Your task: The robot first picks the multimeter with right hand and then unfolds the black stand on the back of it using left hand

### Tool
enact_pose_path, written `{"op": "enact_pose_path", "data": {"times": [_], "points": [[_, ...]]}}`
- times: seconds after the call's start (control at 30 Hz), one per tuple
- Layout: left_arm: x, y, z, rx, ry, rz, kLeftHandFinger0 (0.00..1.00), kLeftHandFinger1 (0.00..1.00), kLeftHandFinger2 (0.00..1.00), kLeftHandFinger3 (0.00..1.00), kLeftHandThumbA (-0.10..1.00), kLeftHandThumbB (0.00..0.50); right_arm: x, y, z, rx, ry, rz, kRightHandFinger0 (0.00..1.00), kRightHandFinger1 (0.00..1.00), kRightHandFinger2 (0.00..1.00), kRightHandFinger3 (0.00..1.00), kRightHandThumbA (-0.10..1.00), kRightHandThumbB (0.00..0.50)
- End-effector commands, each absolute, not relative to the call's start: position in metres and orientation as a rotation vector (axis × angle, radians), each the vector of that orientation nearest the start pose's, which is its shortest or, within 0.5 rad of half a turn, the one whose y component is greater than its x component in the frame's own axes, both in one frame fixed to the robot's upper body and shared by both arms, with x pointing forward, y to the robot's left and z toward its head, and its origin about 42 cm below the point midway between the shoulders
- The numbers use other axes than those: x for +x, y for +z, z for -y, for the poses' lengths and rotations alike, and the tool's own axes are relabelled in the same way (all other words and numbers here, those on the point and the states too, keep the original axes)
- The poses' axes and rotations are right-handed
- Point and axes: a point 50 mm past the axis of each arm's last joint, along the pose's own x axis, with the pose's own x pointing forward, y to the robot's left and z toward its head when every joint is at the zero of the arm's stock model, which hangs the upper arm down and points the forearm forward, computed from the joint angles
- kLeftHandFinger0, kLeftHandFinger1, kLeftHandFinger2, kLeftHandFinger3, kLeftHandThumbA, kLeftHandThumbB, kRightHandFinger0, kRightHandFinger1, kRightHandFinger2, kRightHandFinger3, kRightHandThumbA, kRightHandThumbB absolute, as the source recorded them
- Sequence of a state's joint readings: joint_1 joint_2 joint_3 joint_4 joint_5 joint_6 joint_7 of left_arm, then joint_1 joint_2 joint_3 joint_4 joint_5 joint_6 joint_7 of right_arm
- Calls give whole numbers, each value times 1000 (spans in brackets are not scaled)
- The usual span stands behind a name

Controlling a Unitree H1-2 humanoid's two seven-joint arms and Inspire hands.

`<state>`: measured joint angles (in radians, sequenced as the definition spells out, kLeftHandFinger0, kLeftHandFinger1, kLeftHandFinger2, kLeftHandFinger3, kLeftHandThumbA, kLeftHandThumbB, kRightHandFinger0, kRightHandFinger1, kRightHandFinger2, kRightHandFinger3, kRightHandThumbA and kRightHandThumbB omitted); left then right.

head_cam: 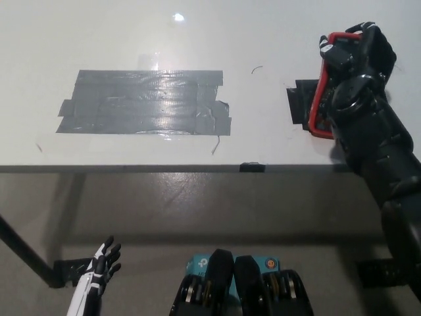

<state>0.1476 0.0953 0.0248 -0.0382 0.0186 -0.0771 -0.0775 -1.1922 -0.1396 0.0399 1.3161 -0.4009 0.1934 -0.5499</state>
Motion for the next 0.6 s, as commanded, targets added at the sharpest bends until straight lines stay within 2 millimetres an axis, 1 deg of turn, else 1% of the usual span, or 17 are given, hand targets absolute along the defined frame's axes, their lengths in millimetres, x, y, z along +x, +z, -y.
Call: {"op": "enact_pose_path", "data": {"times": [0.0,0.03,0.1,0.13,0.17,0.2,0.23,0.27,0.3,0.33,0.37,0.4,0.43,0.47,0.5,0.53,0.57], "points": [[234,85,-257,129,-27,27,1000,1000,1000,1000,980,70,570,248,200,-629,-458,-119,82,164,288,594,240,308],[234,85,-258,130,-27,25,1000,1000,1000,1000,978,65,570,248,199,-619,-459,-115,113,200,313,583,233,301],[234,85,-258,131,-30,25,1000,1000,1000,1000,978,64,569,247,200,-599,-467,-101,164,231,332,567,226,297],[234,85,-258,134,-28,27,1000,1000,1000,1000,979,74,570,249,200,-563,-477,-84,95,135,270,527,196,296],[234,86,-258,137,-28,32,1000,1000,1000,1000,979,75,570,252,200,-540,-489,-67,16,49,193,424,156,298],[234,86,-258,137,-28,31,1000,1000,1000,1000,980,76,570,253,200,-520,-491,-55,1,10,154,355,84,290],[235,86,-258,143,-28,29,1000,1000,1000,1000,983,77,571,257,200,-458,-500,-28,0,0,113,287,-1,284],[234,86,-258,140,-27,28,1000,1000,1000,1000,987,83,572,261,199,-398,-505,6,0,0,33,157,-84,270],[234,86,-257,139,-28,27,1000,1000,1000,1000,987,83,572,264,198,-360,-505,30,0,0,3,62,-99,240],[235,86,-258,140,-28,27,1000,1000,1000,1000,987,83,572,266,198,-333,-501,48,0,0,34,64,-100,229],[235,86,-257,144,-30,38,1000,1000,1000,1000,984,74,573,271,198,-278,-505,70,0,0,82,46,-100,208],[235,86,-258,145,-31,39,1000,1000,1000,1000,984,75,573,273,197,-247,-506,76,0,3,158,68,-100,204],[234,86,-257,146,-32,34,1000,1000,1000,1000,985,82,575,282,196,-152,-499,91,0,54,331,158,-100,190],[234,86,-258,150,-32,34,1000,1000,1000,1000,986,83,576,286,196,-107,-495,99,0,74,513,316,-100,184],[233,86,-258,158,-32,33,1000,1000,1000,1000,988,86,577,295,195,0,-482,123,0,103,621,479,-100,179],[234,86,-259,157,-32,34,1000,1000,1000,1000,989,86,578,298,194,28,-477,131,0,146,689,597,-100,170],[234,86,-259,154,-33,37,1000,1000,1000,1000,980,77,579,303,194,78,-465,141,0,191,745,695,-100,163]]}}
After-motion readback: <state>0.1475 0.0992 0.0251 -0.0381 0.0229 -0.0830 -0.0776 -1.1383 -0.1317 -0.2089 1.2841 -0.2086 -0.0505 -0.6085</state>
